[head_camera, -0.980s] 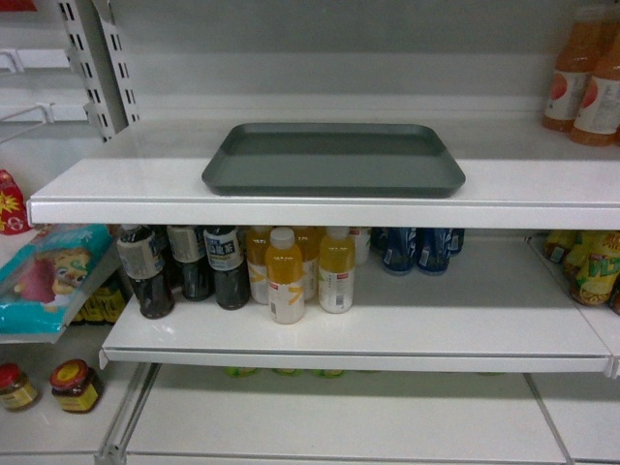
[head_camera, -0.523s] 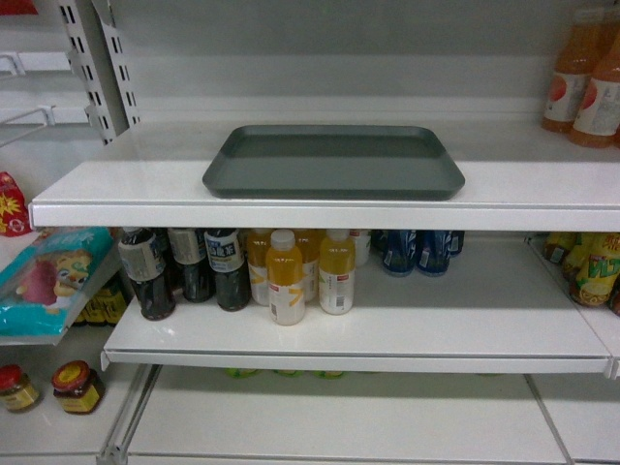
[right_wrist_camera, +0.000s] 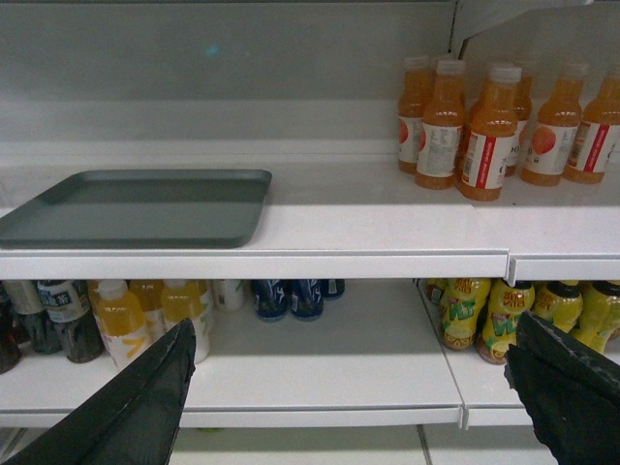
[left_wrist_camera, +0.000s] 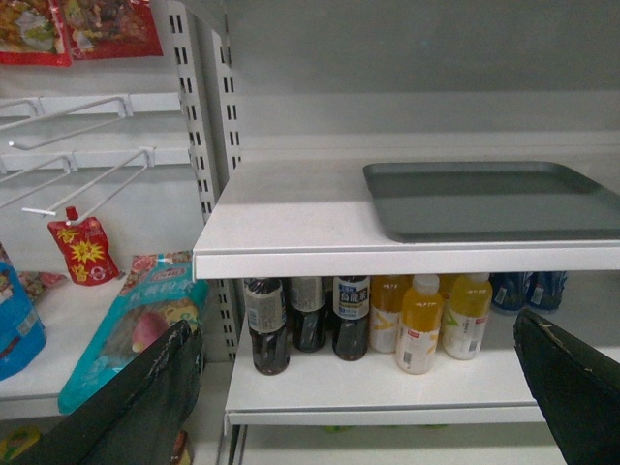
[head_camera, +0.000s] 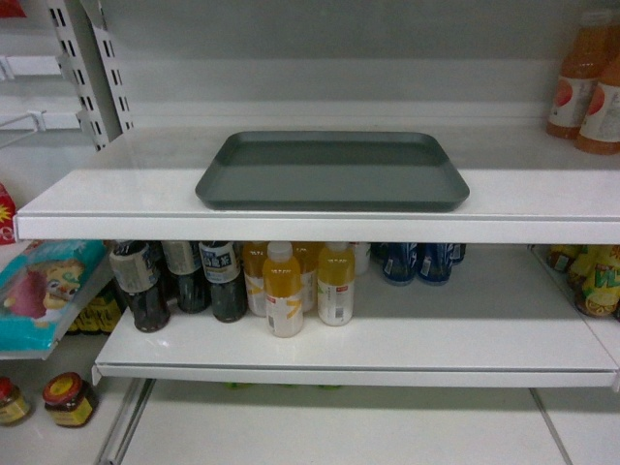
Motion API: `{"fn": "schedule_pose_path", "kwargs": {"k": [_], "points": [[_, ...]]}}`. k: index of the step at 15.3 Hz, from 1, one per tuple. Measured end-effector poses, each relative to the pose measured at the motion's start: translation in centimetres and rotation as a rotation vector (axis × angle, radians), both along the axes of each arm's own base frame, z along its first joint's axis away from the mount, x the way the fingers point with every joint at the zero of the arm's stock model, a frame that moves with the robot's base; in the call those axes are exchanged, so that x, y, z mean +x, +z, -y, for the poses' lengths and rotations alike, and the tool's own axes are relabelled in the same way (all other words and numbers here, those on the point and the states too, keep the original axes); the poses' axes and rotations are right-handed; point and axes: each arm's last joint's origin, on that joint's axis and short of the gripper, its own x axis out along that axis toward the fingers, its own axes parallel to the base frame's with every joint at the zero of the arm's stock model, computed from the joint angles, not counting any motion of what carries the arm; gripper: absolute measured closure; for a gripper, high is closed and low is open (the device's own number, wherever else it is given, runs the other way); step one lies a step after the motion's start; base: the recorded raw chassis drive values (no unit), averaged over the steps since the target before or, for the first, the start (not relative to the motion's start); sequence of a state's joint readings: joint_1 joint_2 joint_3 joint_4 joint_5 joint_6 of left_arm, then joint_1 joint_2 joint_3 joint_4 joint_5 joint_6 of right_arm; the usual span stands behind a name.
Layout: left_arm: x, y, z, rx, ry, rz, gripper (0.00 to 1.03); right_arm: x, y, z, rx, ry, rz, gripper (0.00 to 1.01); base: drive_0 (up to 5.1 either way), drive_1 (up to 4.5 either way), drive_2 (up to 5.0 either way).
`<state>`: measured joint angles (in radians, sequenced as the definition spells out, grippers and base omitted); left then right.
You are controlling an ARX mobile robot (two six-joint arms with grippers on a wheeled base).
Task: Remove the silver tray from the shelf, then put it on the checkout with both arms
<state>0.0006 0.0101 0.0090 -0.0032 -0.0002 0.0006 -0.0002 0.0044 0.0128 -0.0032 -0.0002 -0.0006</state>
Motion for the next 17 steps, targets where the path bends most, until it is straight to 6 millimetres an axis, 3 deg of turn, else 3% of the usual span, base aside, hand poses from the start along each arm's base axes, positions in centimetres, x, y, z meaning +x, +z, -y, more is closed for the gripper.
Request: {"fn": "schedule_pose_path", "kwargs": {"k": [13,17], "points": [[0.00,0.03,0.00,0.000,-0.001,0.003,0.05,0.00,-0.01,0.00,0.000,0.000,-0.001,0.03,0.1,4.24,-4.1],[0.00,-0.02,0.00,0.000,0.000,-0.002,0.05,0.00,0.00,0.00,0.000,0.000,0.000,0.03,0.0,0.00,0.0]]}}
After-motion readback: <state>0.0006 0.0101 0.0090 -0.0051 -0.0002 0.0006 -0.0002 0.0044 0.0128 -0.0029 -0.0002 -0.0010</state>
